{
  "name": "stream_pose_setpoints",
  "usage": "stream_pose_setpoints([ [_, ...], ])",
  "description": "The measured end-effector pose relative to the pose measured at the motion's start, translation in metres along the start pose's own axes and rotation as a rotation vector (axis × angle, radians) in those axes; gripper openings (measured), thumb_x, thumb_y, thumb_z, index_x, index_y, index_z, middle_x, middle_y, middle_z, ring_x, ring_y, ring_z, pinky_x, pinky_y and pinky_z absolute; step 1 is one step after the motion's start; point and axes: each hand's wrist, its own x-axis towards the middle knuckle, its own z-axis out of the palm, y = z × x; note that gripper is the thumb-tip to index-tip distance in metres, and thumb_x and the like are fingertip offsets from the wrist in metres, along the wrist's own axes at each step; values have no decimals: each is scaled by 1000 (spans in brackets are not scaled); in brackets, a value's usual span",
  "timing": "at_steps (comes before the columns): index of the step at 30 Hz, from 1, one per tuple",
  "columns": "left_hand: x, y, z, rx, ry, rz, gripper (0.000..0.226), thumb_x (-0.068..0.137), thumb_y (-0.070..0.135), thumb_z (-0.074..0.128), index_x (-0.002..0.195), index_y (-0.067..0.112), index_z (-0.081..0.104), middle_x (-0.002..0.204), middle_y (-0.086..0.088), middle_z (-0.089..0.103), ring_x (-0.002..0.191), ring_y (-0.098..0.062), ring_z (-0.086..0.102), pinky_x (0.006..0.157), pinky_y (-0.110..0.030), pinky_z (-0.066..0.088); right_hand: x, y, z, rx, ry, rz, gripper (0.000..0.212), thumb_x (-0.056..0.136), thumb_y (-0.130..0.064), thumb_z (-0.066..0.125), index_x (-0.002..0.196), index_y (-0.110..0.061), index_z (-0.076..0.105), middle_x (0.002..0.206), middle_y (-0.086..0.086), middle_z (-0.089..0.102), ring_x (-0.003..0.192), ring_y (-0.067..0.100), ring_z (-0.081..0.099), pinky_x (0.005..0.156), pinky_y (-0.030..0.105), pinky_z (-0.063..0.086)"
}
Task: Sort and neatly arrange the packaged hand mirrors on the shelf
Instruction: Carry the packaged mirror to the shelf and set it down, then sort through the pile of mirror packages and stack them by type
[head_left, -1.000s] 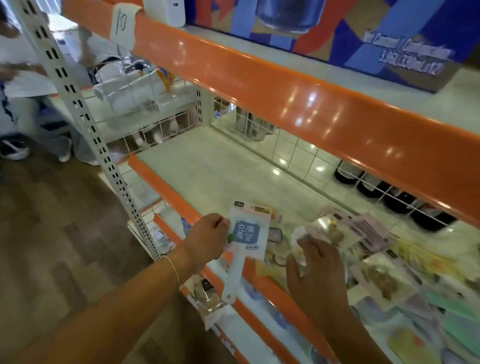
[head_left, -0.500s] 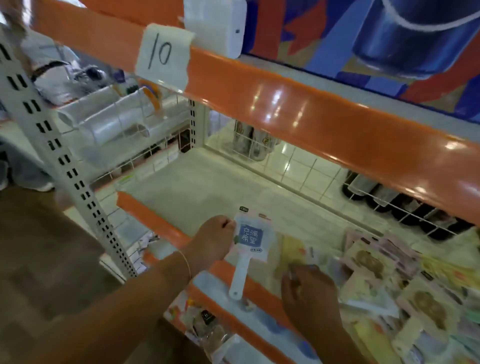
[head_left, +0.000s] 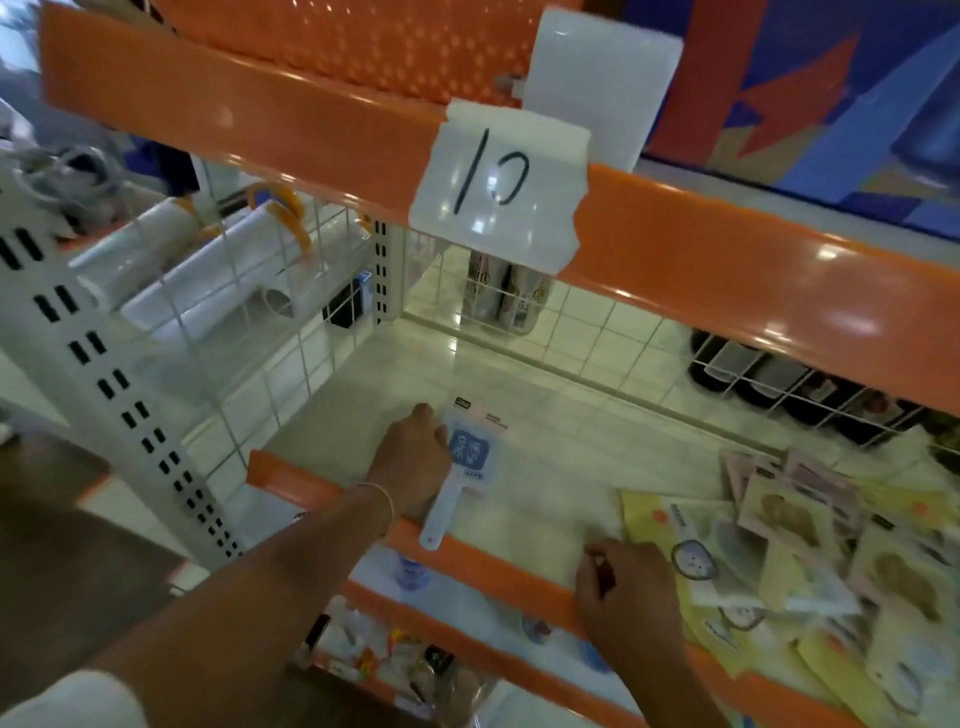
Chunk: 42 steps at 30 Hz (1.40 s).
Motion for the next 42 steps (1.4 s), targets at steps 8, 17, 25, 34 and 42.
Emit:
stream_pose_setpoints([
  [8,-17,-10,34,442,-127,355,60,93,45,20,145,20,36,160,-9,12,147,-30,5,117,-47,10,-6,-9,1,18,102,21,11,74,-22,58,64,-17,59,58,-22,20,64,15,39,62,24,30],
  [17,2,-9,40,489,-102,396,67,87,45,22,129,5,56,139,-25,48,131,-44,40,107,-58,33,-8,-10,4,24,141,62,11,72,-19,60,64,-21,52,62,-11,32,67,13,41,62,24,32],
  [25,-6,-9,38,654,-5,420,56,82,33,35,118,1,64,119,-26,61,111,-45,54,97,-60,37,-9,-5,11,-5,176,44,12,75,-24,54,66,-18,61,59,-5,52,68,15,49,65,22,37],
  [34,-29,33,53,550,100,537,47,81,33,41,108,4,65,106,-22,58,95,-41,54,83,-49,45,-11,6,-25,388,502,207,7,80,-20,63,86,-18,66,74,-13,51,73,11,55,62,21,43],
  [42,-72,145,120,217,-235,682,23,95,30,44,78,16,51,76,1,47,76,-24,53,61,-31,36,-38,96,-68,354,590,570,20,89,-14,61,108,-12,60,101,7,54,79,18,53,58,22,40],
])
